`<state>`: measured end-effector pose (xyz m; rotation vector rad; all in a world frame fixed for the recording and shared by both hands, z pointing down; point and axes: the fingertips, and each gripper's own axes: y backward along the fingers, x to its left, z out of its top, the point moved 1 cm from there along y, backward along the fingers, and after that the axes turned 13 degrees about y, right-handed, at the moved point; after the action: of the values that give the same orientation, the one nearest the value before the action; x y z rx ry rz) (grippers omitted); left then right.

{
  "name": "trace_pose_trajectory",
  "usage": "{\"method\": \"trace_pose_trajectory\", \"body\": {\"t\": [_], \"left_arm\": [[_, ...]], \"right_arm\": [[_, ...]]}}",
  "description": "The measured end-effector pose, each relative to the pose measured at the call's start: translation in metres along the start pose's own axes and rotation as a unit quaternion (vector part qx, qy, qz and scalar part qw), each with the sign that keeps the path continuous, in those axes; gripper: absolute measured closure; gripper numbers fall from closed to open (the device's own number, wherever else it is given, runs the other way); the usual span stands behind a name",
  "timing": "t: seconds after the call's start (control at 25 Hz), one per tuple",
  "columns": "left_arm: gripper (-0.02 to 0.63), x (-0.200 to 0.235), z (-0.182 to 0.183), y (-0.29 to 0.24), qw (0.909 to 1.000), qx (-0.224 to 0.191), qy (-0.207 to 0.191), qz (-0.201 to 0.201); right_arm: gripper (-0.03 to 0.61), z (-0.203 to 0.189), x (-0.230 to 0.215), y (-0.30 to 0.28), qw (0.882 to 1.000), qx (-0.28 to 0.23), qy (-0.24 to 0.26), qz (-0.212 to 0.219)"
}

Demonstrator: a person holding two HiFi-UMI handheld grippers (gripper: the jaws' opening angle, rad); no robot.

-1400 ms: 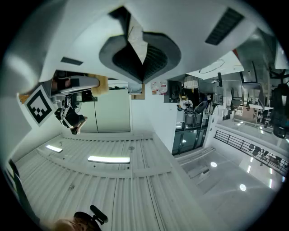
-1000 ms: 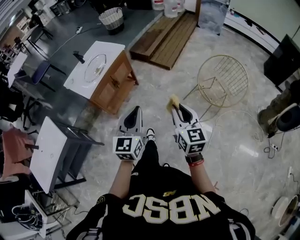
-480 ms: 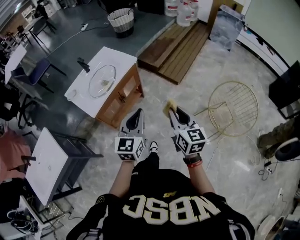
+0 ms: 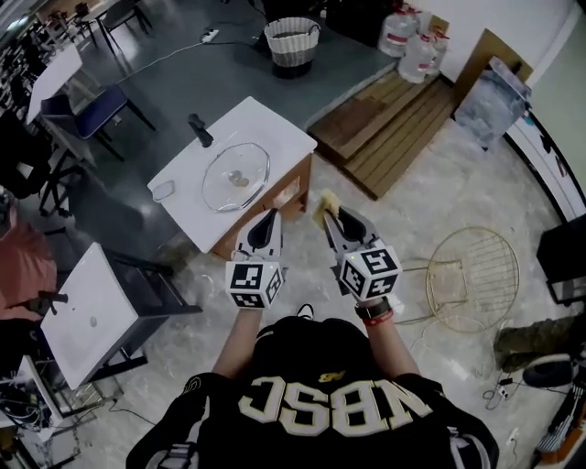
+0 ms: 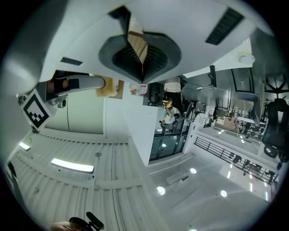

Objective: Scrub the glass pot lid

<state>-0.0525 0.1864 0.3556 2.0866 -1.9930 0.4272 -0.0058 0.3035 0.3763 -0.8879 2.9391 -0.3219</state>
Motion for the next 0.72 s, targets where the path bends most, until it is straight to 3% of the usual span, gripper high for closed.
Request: {"method": "trace_pose_trajectory", "body": {"t": [0.2,0.32,0.56,0.72], "left_arm": [[0.597,0.040,0.012,-0.016,0.9987,-0.013,0.003,0.049],[0.597,0.070,0.016,-0.013,0.9949,-0.028,0.032,0.092],[0.597,0.132,0.022,-0.017,0.9801,-0.052,0.042,0.187],[0.597,0.176,0.037,-0.027,0.9612,-0.078,0.046,0.260]], "right_arm": [[0.492,0.011,0.006,-0.057,0.998,0.000,0.008,0.068],[0.491,0.012,0.020,-0.093,0.993,0.003,0.013,0.121],[0.489,0.010,0.042,-0.180,0.975,0.019,0.023,0.218],[0.488,0.028,0.058,-0.243,0.952,0.013,0.050,0.301]]}}
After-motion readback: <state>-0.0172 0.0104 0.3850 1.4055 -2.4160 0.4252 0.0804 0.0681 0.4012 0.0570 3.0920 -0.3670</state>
